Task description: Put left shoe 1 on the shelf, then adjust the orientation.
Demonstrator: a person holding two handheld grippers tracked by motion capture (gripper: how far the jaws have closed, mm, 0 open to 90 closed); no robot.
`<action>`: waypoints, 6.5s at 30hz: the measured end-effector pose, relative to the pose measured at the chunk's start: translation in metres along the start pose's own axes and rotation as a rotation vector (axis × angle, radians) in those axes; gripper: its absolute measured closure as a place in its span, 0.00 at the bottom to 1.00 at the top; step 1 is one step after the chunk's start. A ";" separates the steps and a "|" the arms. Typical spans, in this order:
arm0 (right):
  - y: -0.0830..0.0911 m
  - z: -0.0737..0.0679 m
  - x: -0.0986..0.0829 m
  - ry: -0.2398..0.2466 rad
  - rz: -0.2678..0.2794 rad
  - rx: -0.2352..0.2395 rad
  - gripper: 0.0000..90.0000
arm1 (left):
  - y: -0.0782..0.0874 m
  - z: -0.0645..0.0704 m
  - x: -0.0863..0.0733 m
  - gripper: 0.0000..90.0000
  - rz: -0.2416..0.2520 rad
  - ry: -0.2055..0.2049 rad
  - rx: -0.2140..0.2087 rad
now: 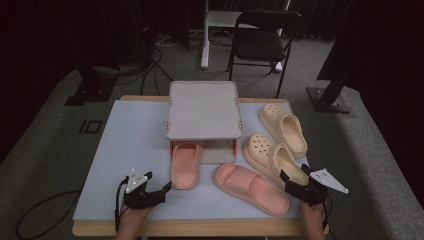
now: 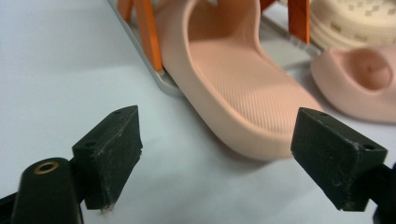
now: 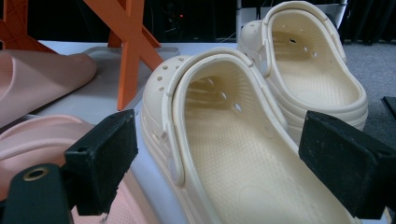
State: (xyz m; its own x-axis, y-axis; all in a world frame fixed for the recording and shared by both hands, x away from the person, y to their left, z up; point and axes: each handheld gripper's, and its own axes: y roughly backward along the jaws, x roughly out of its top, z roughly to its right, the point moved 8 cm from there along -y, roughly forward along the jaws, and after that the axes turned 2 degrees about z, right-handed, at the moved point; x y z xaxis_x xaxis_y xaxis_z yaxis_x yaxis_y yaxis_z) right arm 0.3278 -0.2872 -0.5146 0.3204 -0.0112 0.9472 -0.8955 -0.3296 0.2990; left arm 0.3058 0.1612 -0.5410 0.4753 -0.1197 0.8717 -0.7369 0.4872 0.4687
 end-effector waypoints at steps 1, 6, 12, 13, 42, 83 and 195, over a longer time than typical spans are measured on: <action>0.000 0.000 0.000 0.001 -0.003 0.000 0.12 | -0.001 0.001 -0.001 0.17 -0.002 -0.006 0.007; -0.001 -0.001 -0.002 0.000 -0.020 0.005 0.12 | -0.007 0.009 -0.007 0.10 -0.030 -0.038 0.005; 0.000 -0.001 -0.002 0.004 -0.015 0.003 0.12 | -0.018 0.015 -0.013 0.10 -0.068 -0.068 0.015; -0.001 -0.001 -0.002 0.004 -0.015 0.002 0.12 | -0.020 0.015 -0.014 0.10 -0.076 -0.073 0.015; 0.000 0.002 -0.001 -0.006 -0.008 0.011 0.12 | -0.064 0.004 0.006 0.10 -0.101 -0.055 0.056; -0.002 0.003 -0.001 -0.007 -0.012 0.012 0.12 | -0.097 -0.020 0.024 0.10 -0.134 -0.042 0.135; -0.104 0.038 0.015 -0.007 -0.313 0.169 0.86 | 0.026 -0.052 -0.014 0.08 0.060 -0.075 -0.030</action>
State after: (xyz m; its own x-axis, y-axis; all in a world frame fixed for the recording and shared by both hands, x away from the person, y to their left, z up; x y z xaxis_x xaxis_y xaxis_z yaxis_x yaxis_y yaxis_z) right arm 0.4378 -0.2891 -0.5358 0.5737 0.1088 0.8118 -0.6899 -0.4700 0.5506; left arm 0.3048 0.2205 -0.5486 0.3921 -0.1536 0.9070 -0.7478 0.5211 0.4115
